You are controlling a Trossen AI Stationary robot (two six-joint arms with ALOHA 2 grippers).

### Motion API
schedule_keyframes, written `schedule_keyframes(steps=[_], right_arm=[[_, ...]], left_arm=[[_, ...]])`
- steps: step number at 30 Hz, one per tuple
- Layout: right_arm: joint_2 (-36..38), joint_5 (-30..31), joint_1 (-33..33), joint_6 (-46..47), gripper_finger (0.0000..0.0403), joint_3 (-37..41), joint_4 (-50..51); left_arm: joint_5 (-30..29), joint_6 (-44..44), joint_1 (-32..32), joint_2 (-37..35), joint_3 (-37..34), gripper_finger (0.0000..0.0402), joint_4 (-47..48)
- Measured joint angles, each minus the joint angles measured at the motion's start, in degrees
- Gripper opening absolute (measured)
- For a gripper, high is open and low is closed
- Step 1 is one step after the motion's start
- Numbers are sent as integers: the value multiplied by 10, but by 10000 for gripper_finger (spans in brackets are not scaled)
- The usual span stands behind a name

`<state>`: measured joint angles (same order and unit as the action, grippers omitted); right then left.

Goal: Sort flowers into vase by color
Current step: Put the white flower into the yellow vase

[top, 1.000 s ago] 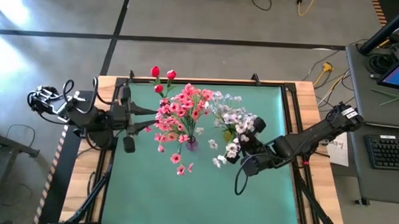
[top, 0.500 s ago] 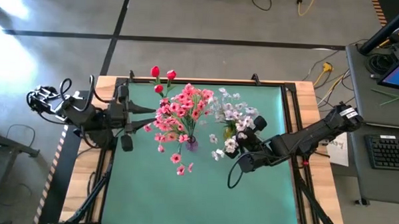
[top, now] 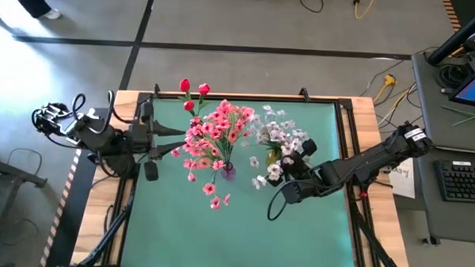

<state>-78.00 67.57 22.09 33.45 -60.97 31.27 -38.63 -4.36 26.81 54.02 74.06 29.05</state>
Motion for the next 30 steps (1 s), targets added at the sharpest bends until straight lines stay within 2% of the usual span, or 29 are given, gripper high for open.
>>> schedule_keyframes(steps=[11, 18, 30], right_arm=[[0, -4, -7, 37, 18, 1, -3], [0, -46, -11, 42, 18, 1, -3], [0, -46, -12, 30, 18, 1, -3]], left_arm=[[0, 5, 0, 2, 0, 100, 8], [0, 5, 0, 2, 0, 100, 8], [0, 5, 0, 2, 0, 100, 8]])
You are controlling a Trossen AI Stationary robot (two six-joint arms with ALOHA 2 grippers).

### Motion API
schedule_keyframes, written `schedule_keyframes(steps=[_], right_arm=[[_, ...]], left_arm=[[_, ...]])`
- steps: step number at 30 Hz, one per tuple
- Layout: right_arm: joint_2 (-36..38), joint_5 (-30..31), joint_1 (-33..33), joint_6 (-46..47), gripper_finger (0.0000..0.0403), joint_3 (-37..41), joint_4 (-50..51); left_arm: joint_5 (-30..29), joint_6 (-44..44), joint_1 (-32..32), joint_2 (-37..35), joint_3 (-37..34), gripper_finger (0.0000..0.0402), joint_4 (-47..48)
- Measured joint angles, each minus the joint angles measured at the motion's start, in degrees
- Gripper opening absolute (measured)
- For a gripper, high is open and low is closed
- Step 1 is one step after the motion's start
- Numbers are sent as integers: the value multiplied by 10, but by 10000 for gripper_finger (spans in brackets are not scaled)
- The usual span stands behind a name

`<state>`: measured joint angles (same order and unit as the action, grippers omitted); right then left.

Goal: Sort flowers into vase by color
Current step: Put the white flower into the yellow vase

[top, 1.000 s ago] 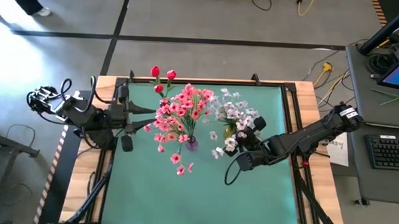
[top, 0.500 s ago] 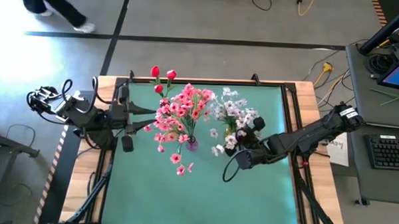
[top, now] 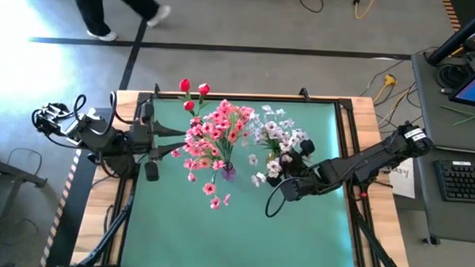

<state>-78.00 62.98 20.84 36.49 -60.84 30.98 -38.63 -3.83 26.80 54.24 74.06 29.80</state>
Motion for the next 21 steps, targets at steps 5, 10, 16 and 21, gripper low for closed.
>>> schedule_keyframes(steps=[5, 10, 16, 21], right_arm=[[0, 0, 0, 0, 18, 0, 4], [0, 0, -2, -5, 18, 0, 4], [0, 0, -2, -7, 23, 0, 5], [0, 0, -2, -9, 55, 0, 5]], left_arm=[[0, 1, 0, 0, 0, 100, 0], [0, 1, 0, 0, 0, 100, 0], [0, 5, 0, 0, 0, 100, 7], [0, 13, 0, 0, 0, 100, 13]])
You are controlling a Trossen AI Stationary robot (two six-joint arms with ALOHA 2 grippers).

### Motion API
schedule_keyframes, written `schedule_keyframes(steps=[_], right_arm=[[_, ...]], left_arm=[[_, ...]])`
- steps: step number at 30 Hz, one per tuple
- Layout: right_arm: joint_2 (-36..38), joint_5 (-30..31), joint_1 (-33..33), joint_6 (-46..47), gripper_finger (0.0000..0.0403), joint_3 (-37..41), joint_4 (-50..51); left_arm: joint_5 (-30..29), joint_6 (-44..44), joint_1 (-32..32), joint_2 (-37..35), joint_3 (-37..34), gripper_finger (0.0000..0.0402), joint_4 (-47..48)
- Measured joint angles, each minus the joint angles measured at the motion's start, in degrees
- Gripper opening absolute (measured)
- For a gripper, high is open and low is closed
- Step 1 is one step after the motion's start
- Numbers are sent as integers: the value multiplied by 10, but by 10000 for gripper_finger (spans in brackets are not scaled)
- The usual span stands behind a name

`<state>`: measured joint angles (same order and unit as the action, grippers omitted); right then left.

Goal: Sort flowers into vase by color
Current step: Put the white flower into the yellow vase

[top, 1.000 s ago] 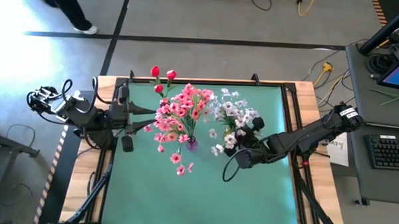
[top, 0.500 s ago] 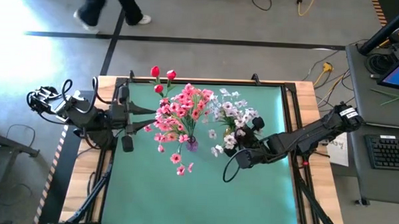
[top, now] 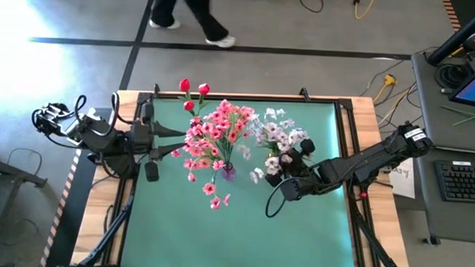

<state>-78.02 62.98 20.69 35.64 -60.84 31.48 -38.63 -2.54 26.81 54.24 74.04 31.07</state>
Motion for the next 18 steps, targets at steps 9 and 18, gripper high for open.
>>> schedule_keyframes(steps=[9, 18], right_arm=[[0, 0, 0, -10, 124, -12, 0], [0, -5, 0, -17, 179, -46, 31]], left_arm=[[0, 2, 0, 0, -1, 100, 0], [0, 9, 0, 0, -3, 100, 4]])
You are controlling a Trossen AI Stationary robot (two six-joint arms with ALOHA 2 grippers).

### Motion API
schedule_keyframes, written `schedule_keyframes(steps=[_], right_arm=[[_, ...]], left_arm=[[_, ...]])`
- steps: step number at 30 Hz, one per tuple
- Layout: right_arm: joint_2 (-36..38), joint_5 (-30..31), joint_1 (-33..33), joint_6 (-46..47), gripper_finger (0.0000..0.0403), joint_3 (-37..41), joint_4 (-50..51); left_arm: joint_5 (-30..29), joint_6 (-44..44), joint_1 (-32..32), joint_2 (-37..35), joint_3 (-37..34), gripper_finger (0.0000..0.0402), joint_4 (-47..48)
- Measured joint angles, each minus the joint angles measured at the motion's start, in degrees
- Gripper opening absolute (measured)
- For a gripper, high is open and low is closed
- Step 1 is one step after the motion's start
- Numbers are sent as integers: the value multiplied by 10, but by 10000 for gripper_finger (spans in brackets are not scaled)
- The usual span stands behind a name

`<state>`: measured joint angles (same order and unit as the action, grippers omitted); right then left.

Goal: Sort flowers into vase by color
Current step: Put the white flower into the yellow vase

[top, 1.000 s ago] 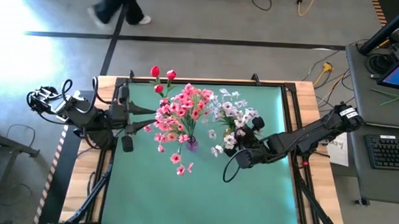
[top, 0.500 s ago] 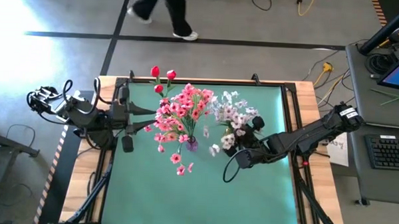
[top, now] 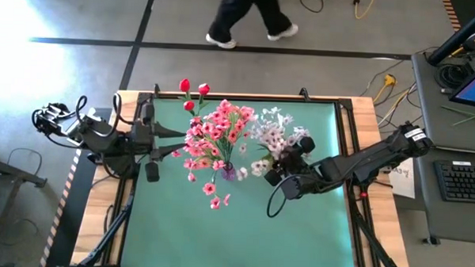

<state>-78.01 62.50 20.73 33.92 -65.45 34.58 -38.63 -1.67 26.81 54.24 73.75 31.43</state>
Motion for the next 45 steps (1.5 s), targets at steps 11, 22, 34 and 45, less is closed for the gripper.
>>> schedule_keyframes(steps=[11, 22, 34, 45], right_arm=[[0, -58, 3, 13, 212, -48, 62], [1, -92, 4, 69, 260, -120, 231], [1, -202, 4, 97, 313, -176, 326], [-1, -209, -1, 142, 327, -182, 391]], left_arm=[[0, 21, 0, 0, 0, 100, 18], [0, 23, 0, 0, 0, 100, 23], [0, 24, 0, 0, 0, 100, 26], [0, 25, 0, 0, 0, 100, 26]])
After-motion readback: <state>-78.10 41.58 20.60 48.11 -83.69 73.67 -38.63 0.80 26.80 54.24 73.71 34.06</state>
